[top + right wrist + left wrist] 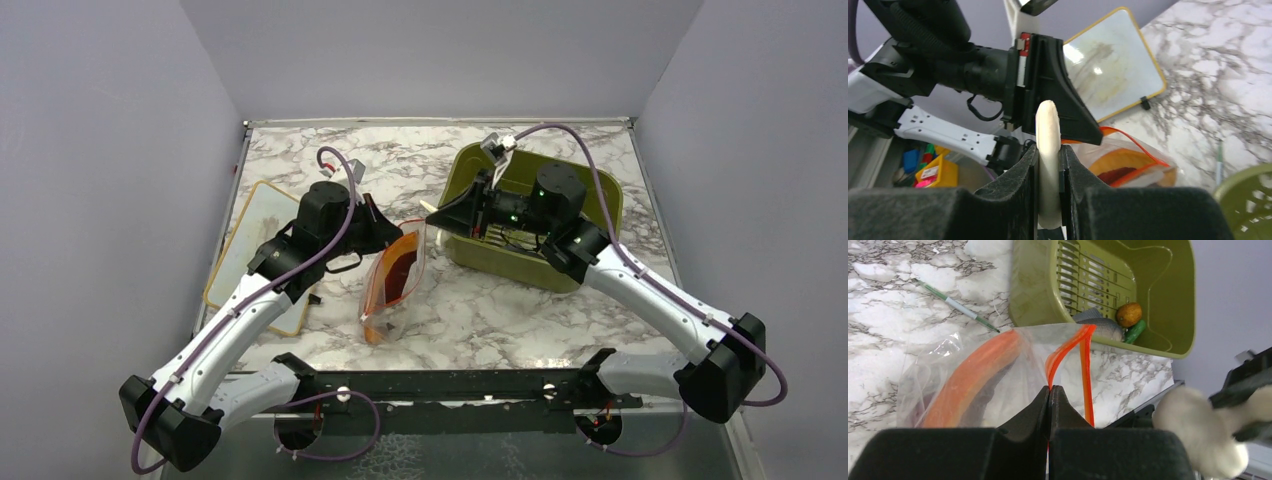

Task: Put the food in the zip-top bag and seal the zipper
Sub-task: Place the fake vegetable in the zipper food storage bag.

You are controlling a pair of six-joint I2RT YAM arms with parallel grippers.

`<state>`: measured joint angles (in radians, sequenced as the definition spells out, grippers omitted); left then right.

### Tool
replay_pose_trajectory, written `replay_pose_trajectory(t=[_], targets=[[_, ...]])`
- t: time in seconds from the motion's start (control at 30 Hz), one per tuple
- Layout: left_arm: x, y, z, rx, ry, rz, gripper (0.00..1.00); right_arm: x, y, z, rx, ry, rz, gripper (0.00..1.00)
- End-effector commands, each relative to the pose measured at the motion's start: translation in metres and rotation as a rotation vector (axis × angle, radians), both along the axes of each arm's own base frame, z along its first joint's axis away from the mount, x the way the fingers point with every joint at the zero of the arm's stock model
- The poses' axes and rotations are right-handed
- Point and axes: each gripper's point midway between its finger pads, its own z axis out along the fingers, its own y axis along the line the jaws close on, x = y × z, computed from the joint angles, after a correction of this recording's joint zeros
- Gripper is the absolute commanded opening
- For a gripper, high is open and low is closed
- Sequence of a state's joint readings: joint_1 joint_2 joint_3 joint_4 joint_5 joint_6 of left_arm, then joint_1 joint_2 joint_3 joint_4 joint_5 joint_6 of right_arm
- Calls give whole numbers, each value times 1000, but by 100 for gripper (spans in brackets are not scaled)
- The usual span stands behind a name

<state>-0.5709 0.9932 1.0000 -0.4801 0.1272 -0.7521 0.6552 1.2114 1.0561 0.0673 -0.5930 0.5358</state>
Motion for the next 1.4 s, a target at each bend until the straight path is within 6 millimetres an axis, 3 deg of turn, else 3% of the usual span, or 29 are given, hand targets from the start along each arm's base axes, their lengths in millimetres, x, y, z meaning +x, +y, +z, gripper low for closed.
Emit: replay_pose_trajectory(t=[0.0,0.33,0.6,0.83,1.23,1.37], targets=[[1,-11,37,-108,-40,-7,0,-7,18,31,142,-52,7,8],[-3,-14,58,-187,-34,6,0,-19,38,24,210,-55,-60,8],[-8,-12,57,-206,-30,12,0,-21,50,-22,175,-13,-49,9],[-10,-11,54,-210,-24,10,0,-19,50,-47,94,-18,-68,15],[-9,-9,54,-205,-35,18,0,-25,39,-58,-106,-132,-22,45],[-9,-9,55,-199,-42,11,0,-30,36,-55,-141,-153,1,49]])
